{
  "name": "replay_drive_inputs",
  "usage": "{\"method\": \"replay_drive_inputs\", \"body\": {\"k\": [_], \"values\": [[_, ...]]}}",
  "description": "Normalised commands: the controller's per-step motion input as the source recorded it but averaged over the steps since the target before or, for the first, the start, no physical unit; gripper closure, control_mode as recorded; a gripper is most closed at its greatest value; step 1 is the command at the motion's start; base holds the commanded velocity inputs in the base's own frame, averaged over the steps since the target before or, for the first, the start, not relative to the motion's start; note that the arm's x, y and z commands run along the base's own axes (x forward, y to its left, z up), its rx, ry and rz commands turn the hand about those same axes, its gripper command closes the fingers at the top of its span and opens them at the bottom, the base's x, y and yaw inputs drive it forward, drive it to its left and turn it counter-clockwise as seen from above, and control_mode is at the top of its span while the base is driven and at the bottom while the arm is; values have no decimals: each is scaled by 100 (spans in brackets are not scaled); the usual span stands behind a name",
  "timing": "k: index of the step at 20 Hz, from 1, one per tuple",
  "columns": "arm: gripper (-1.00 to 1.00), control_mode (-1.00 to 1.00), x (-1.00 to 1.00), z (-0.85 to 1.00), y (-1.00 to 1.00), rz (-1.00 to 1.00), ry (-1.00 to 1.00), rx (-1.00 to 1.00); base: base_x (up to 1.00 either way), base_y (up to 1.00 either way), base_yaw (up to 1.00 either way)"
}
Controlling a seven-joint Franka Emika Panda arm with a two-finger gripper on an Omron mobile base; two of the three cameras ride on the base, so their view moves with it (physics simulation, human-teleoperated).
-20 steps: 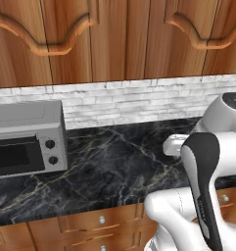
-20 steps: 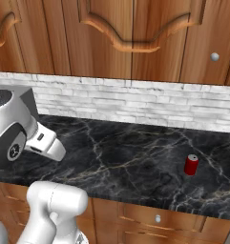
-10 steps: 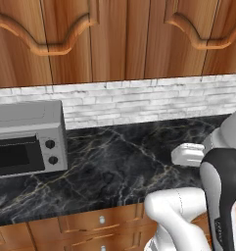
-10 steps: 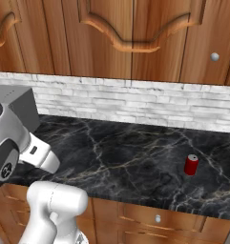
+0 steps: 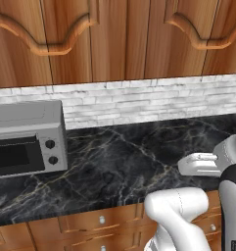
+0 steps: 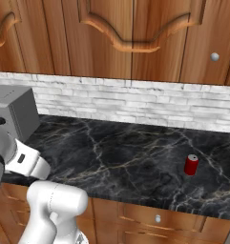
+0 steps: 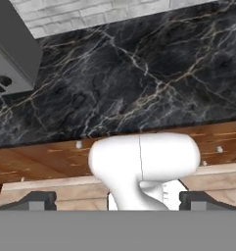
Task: Four empty soda cans are scattered around the kitchen. Gather all the cans and cluster them next to the stove for recycling.
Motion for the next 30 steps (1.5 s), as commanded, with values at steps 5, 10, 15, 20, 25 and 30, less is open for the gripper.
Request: {"method": "replay_drive_inputs", "body": {"k": [5, 10, 15, 20, 25, 30], "values": [[-100, 100, -18, 0, 2, 0, 0, 0, -10, 0, 0], [-100, 100, 0, 0, 0, 0, 0, 0, -30, 3, 0], [-100, 100, 0, 0, 0, 0, 0, 0, -19, 21, 2], [-100, 100, 0, 0, 0, 0, 0, 0, -38, 54, 14], [-100, 100, 0, 0, 0, 0, 0, 0, -32, 52, 5], [-100, 100, 0, 0, 0, 0, 0, 0, 0, 91, 0]]}}
